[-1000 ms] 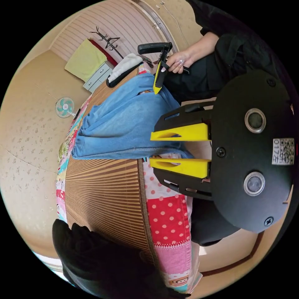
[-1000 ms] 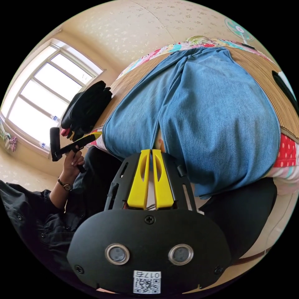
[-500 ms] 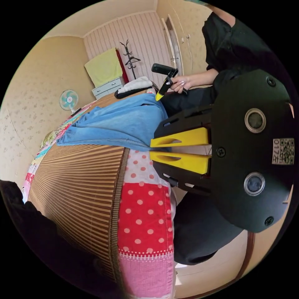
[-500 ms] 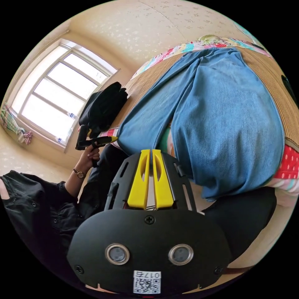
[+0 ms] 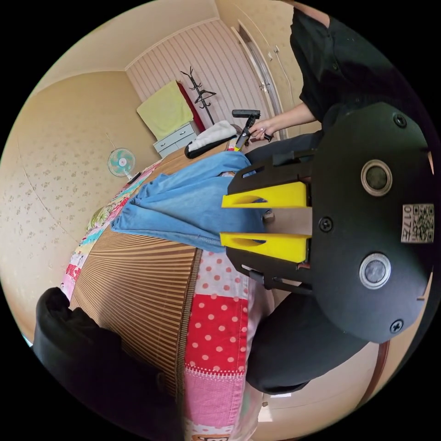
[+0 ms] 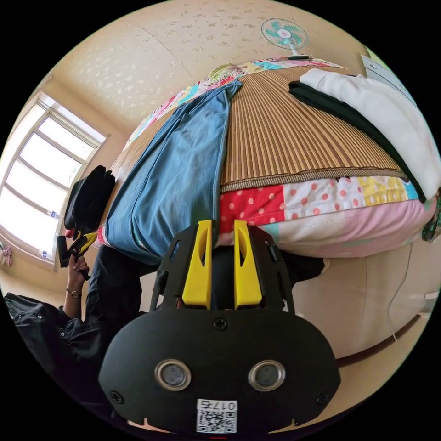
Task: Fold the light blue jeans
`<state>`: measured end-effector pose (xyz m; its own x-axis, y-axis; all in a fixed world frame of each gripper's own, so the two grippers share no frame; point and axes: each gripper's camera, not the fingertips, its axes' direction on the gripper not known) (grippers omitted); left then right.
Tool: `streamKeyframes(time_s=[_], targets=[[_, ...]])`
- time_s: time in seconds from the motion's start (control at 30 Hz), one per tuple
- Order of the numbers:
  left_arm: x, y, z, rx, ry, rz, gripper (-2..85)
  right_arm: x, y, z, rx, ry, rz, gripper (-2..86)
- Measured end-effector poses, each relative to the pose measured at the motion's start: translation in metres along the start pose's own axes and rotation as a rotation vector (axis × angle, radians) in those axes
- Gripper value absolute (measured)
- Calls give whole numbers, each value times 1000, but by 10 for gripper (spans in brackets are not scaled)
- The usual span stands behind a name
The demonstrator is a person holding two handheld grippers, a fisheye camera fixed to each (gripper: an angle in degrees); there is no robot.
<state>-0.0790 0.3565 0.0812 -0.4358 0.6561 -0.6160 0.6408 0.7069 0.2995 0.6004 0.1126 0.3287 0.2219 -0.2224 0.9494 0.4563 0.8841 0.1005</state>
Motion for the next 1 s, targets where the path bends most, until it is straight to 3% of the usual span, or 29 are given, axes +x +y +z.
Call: streamKeyframes(time_s=[0.27,0.53,0.63,0.73,0.87,1.0], targets=[[22,3,-11,20,80,60,82,-109,-21,-28,43,-401,-290,13],[51,8,18,-49,176,123,82,-204,-70,50,9,-525,-342,56],[47,16,20,-69,188,117,81,-221,-87,106,-322,-420,-335,100],[34,27,13,-64,171,98,81,-235,-65,77,-197,-308,-428,99],[9,41,4,-38,166,44,81,-220,-19,27,-1,-148,-396,91],[-2,46,11,-35,188,20,81,-198,13,45,-88,2,-350,89]])
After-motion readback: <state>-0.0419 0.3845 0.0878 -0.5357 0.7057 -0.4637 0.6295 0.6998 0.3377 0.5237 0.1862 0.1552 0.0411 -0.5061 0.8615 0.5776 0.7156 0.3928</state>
